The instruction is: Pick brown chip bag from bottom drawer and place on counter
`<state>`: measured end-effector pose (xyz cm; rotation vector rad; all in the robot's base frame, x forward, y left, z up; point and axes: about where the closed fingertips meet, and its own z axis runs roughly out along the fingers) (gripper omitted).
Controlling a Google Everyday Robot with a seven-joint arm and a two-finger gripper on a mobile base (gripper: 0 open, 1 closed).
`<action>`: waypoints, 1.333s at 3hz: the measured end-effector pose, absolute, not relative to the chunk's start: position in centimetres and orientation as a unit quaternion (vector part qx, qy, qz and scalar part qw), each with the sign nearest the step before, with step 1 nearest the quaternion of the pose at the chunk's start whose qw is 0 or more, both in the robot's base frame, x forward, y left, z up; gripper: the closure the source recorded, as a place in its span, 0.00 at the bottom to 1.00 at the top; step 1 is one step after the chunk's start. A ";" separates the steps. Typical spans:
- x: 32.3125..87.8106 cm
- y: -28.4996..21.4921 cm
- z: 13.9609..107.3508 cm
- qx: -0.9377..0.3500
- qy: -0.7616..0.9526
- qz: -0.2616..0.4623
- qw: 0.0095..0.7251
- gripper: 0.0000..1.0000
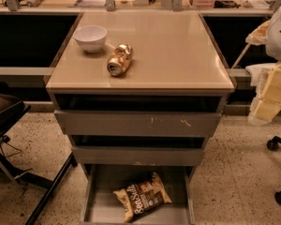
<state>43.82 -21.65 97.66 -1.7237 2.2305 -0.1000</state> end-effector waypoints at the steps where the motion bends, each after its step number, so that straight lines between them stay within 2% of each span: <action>1: 43.8 -21.7 97.7 -0.603 0.781 -0.035 0.160 0.00; 2: 43.2 -21.2 95.5 -0.619 0.770 -0.023 0.155 0.00; 4: 39.3 -18.1 83.0 -0.657 0.720 0.078 0.209 0.00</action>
Offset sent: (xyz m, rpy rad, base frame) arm -0.0154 0.0110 -0.0636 0.0178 0.0753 0.1113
